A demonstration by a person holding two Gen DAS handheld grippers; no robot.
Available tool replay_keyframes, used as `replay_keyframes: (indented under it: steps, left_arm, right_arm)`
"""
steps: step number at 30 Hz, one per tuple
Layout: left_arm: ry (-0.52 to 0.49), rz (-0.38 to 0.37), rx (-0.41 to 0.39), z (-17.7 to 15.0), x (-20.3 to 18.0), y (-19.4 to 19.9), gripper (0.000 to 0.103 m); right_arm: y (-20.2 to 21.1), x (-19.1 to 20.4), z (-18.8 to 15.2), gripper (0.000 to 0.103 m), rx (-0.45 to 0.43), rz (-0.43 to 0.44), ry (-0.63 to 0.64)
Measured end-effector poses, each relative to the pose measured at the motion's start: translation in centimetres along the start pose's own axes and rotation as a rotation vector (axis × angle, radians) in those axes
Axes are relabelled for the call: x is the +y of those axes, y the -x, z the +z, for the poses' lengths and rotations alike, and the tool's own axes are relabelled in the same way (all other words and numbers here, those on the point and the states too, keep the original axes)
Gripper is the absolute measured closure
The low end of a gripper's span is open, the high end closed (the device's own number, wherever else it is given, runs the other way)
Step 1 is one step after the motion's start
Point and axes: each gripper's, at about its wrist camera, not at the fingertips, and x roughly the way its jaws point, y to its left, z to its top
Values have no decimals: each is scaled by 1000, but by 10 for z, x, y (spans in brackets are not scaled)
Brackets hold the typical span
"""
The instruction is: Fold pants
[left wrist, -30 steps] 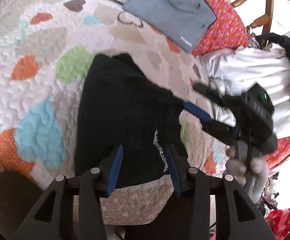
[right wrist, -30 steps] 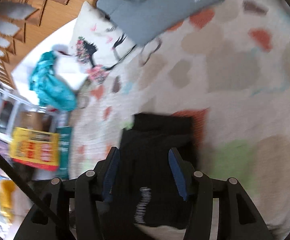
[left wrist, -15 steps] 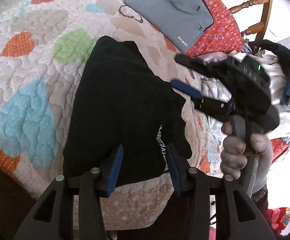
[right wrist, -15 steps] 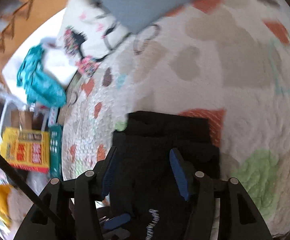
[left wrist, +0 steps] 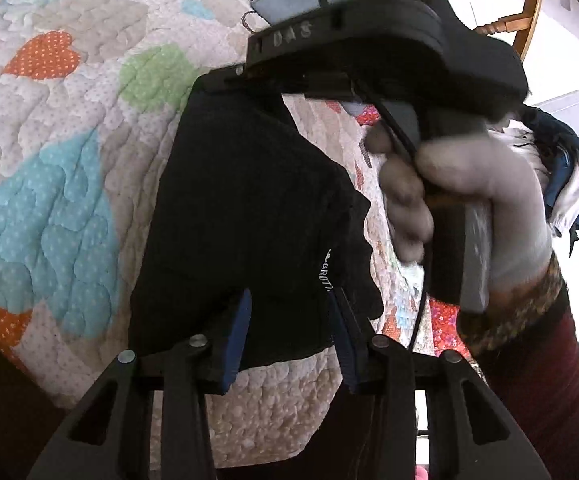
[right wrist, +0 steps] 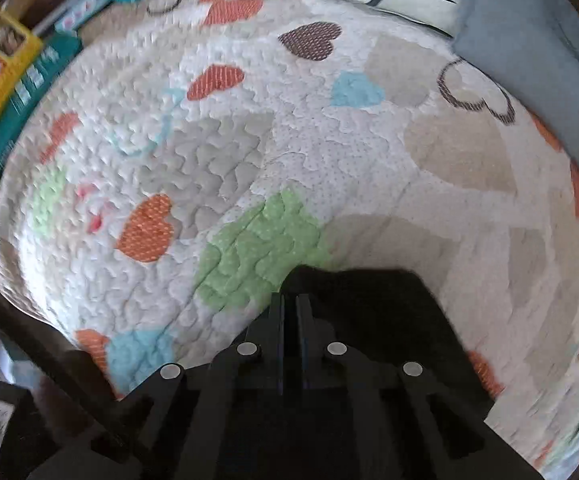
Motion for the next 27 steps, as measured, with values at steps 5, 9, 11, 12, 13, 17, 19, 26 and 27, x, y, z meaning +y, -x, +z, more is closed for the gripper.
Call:
replay_keyframes:
  steps: [5,9,11,12,13,17,19,26,27]
  left_arm:
    - [0,-9,6,0,5,2,68]
    - [1,-11,8,3,7,5,68]
    - [9,-15,7,4,8,6,68]
    - [14,-15,5,6,9,4,68]
    - [15,-14,4,5,9,4,68]
    - [13,2,7,6,6,6,68]
    - [13,16,16,9,3,10,68]
    - [-49,143,-52,18,-24,42,59]
    - [-52,171,-60,20,-25,45,59]
  right_arm:
    - [-8,-25,22,103,-33,-155,-70]
    - [21,-38,13,102,-119,-50,-150]
    - [42,-38,-3,97,-158,22,-161]
    - [52,-39,-15,93,-175,53,-169]
    - [59,-40,-25,80,-186,70,-180]
    - [83,-66,-86,69,-232,119,-299]
    - [91,-85,-118,69,-255,128,-383]
    - [115,-143,-218,49,-396,237,-641]
    - [114,-147,-226,48,-400,245,-658]
